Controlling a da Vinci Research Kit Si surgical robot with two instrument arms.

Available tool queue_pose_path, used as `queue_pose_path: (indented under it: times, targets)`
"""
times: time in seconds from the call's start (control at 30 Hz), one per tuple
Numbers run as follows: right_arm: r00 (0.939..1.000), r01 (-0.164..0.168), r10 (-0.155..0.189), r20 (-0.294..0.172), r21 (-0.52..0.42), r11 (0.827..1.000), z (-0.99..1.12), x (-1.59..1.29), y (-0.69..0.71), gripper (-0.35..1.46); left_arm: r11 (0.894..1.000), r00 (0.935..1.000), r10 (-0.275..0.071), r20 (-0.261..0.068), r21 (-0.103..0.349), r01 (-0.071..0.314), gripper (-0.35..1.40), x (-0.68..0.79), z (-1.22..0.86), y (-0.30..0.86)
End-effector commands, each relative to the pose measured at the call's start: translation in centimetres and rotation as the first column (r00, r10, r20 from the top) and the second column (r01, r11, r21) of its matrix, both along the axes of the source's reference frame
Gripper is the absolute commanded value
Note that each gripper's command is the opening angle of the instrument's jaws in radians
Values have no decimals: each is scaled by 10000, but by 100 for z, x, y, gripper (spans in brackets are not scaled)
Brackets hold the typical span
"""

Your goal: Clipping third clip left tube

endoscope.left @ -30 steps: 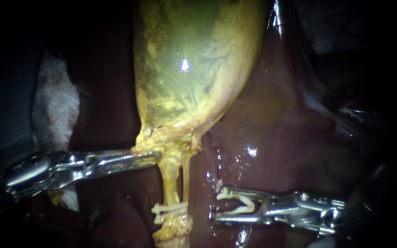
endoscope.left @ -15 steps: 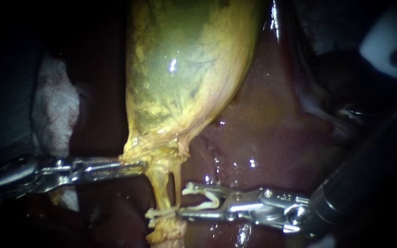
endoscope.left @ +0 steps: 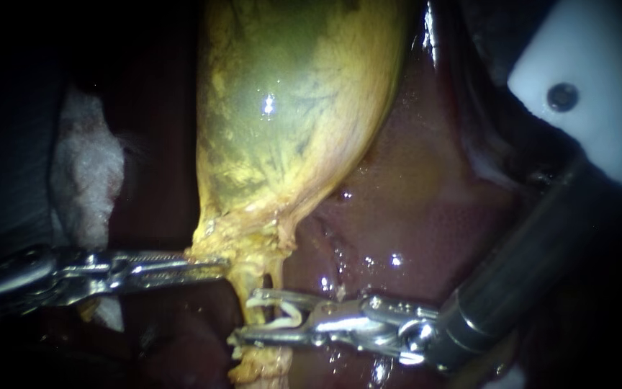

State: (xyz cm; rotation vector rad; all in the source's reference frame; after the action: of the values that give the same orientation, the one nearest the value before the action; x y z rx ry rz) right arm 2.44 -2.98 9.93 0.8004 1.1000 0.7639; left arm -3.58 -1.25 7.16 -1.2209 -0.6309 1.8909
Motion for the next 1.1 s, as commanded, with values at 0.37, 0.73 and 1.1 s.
queue_pose_path:
  times: [0.37, 0.73, 1.1]
  targets:
    - [9996, 3, -8, 294, 177, 9998, 25, -2, 2, 51, 10000, 10000, 46, 53, 37, -46, -35, -1, -5, 0]
    - [9982, 106, -119, 584, 228, 9997, 34, -3, 3, 53, 9999, 9999, 93, 105, 86, -94, -35, 0, -12, -1]
    - [9962, 113, -125, 857, 151, 9998, 48, -5, 3, 53, 9999, 9999, 115, 125, 94, -116, -35, -1, -13, -1]
